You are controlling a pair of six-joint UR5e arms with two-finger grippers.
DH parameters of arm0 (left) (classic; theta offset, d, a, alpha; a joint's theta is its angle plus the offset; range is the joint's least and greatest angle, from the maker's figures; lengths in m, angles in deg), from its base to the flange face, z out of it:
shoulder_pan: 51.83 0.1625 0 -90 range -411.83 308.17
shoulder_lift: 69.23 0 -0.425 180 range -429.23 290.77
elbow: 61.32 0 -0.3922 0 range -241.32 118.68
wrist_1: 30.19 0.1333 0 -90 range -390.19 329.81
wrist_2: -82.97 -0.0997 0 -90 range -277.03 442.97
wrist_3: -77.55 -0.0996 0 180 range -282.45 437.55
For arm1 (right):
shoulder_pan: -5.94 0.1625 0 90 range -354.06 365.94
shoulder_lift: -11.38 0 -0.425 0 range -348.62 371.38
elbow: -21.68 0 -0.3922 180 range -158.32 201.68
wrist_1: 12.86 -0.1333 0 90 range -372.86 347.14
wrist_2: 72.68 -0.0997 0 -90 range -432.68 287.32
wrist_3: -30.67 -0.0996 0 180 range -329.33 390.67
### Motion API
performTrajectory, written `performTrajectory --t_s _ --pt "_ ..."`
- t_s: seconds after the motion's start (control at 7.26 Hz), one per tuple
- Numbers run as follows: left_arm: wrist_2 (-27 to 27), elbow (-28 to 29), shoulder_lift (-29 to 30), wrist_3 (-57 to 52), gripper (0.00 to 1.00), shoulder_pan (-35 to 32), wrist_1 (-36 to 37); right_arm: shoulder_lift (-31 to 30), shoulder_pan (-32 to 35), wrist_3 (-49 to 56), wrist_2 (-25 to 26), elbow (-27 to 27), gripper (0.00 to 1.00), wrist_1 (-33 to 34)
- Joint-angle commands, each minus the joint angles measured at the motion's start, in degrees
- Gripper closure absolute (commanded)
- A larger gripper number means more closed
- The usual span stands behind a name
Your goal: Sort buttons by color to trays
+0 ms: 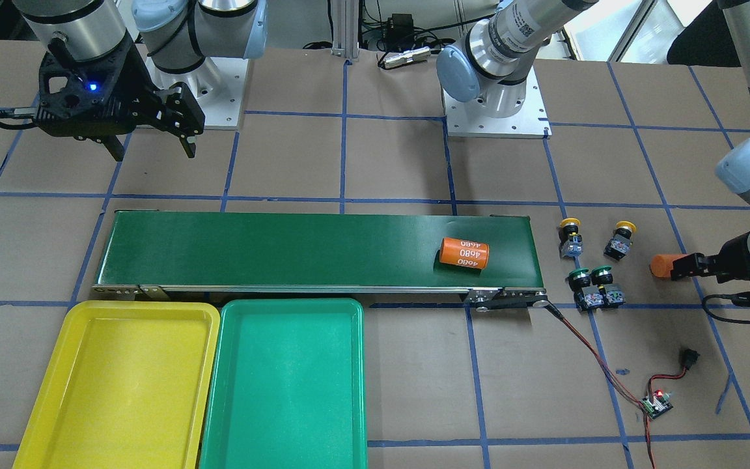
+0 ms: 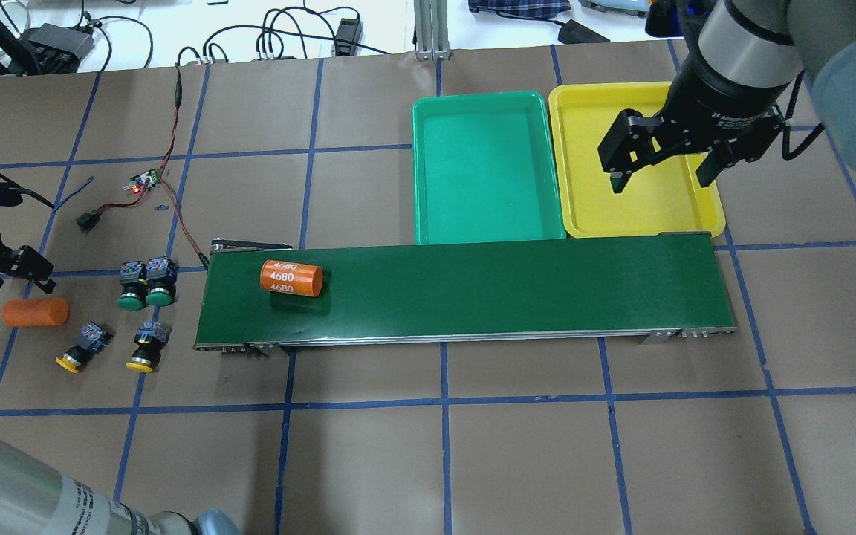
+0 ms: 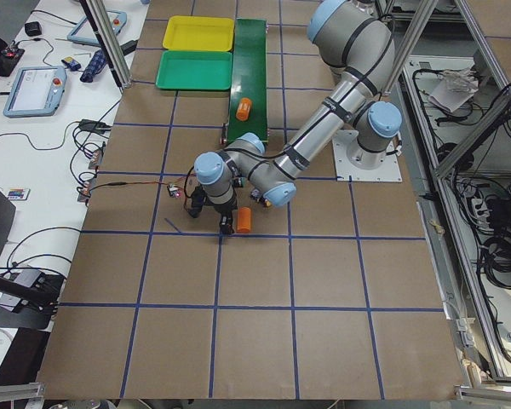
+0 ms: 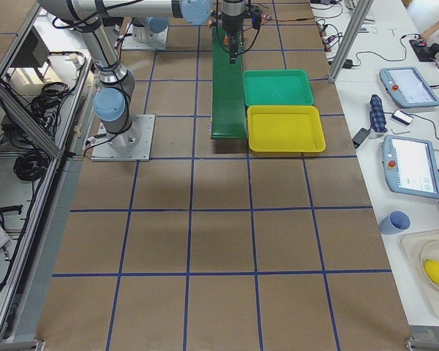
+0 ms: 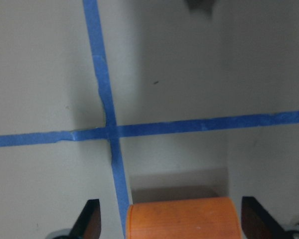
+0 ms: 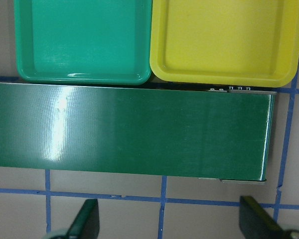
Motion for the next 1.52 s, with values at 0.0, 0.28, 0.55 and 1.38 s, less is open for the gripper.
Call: performTrajectory --t_s 0.0,0.28,0.55,1.38 --pt "1.6 0.1 -0.3 -0.2 0.02 0.0 -0.6 0.1 0.0 0.0 0.1 0.2 0.00 0.0" --pt "3.0 -0.4 0.2 -0.8 0.00 0.3 -0.8 0.1 0.0 0.0 0.0 0.2 0.00 0.0" --pt "2.8 -1.0 0.1 -0.8 0.00 0.3 -1.0 0.1 0.0 0.1 0.0 0.3 0.00 0.0" --pt "-0.9 -1.1 1.2 -0.9 0.00 0.4 -4.1 0.1 0.0 0.1 0.6 1.3 0.00 -0.1"
